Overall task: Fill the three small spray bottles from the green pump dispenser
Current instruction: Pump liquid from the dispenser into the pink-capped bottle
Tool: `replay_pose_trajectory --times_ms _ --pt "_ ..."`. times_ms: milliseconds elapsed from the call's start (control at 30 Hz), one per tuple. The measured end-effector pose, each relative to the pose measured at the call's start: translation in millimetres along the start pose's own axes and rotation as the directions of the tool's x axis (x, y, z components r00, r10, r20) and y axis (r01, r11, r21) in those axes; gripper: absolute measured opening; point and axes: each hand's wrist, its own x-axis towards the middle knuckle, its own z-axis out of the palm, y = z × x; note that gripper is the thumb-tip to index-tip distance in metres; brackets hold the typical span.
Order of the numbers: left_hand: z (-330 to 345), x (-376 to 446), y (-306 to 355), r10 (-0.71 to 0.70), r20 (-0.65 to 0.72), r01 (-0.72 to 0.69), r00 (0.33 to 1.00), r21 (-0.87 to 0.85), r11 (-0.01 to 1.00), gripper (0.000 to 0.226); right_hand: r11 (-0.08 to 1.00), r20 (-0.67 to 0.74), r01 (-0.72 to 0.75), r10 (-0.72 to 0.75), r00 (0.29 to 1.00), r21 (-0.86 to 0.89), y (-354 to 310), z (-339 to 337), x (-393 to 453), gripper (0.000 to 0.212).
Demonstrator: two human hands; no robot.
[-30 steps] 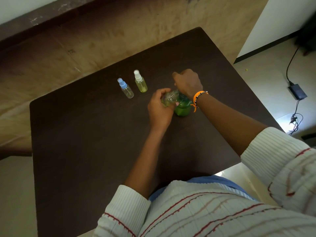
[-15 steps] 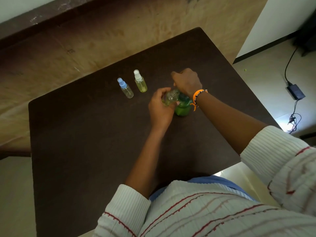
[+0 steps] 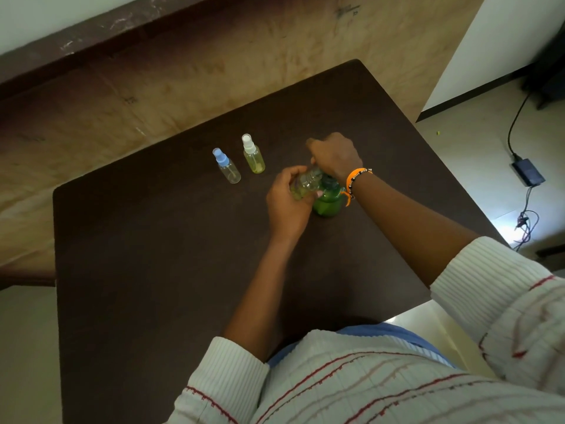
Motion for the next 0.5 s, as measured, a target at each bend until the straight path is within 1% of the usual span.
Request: replay_pose_trajectory --times_ms 67,100,167,233,267,333,367,433,467,500 --pt "0.8 0.5 -0.4 0.000 0.003 0.000 1.000 0.030 1.000 0.046 0.999 -0.100 0.009 -0.013 0.995 -0.034 3.5 3.9 -2.3 0.040" --pt "1.5 0.5 -0.9 -0.001 0.004 0.001 1.000 0.036 0.999 0.046 0.999 -0.119 0.019 -0.024 0.993 -0.043 4.7 5.9 -2.9 0.035" --pt "3.2 -0.5 -0.9 -0.003 0.004 0.003 1.000 0.039 0.999 0.046 0.998 -0.125 0.035 -0.042 0.991 -0.059 5.0 6.8 -4.5 0.030" --pt "2.8 -1.2 -0.4 -0.001 0.000 0.001 1.000 0.036 0.999 0.047 0.998 -0.111 0.035 -0.041 0.993 -0.059 4.6 6.2 -3.1 0.033" --pt "1.3 -1.2 0.2 0.000 -0.001 0.000 1.000 0.031 1.000 0.046 0.998 -0.088 0.027 -0.032 0.996 -0.054 4.0 5.6 -2.2 0.039" --pt "-1.5 -1.4 2.4 0.003 0.001 -0.003 1.000 0.025 1.000 0.045 1.000 0.000 0.006 -0.006 1.000 -0.021 0.3 2.8 -1.5 0.047" --pt "-2.3 -1.9 3.1 0.006 0.005 -0.006 1.000 0.024 1.000 0.044 1.000 0.054 0.000 0.000 0.999 0.001 -0.7 0.9 -0.9 0.048" --pt "-2.0 -2.3 3.0 0.014 0.002 -0.014 1.000 0.021 1.000 0.044 1.000 0.155 0.001 -0.006 0.988 0.031 -2.4 -1.6 -1.6 0.043" --pt "-1.8 -2.5 3.0 0.017 0.002 -0.017 1.000 0.018 1.000 0.043 0.999 0.176 0.004 -0.011 0.984 0.038 -3.0 -2.0 -3.0 0.040" --pt "-1.4 -2.5 3.2 0.015 0.004 -0.015 1.000 0.017 1.000 0.043 0.999 0.166 0.007 -0.014 0.986 0.043 -2.8 -1.5 -3.1 0.041"
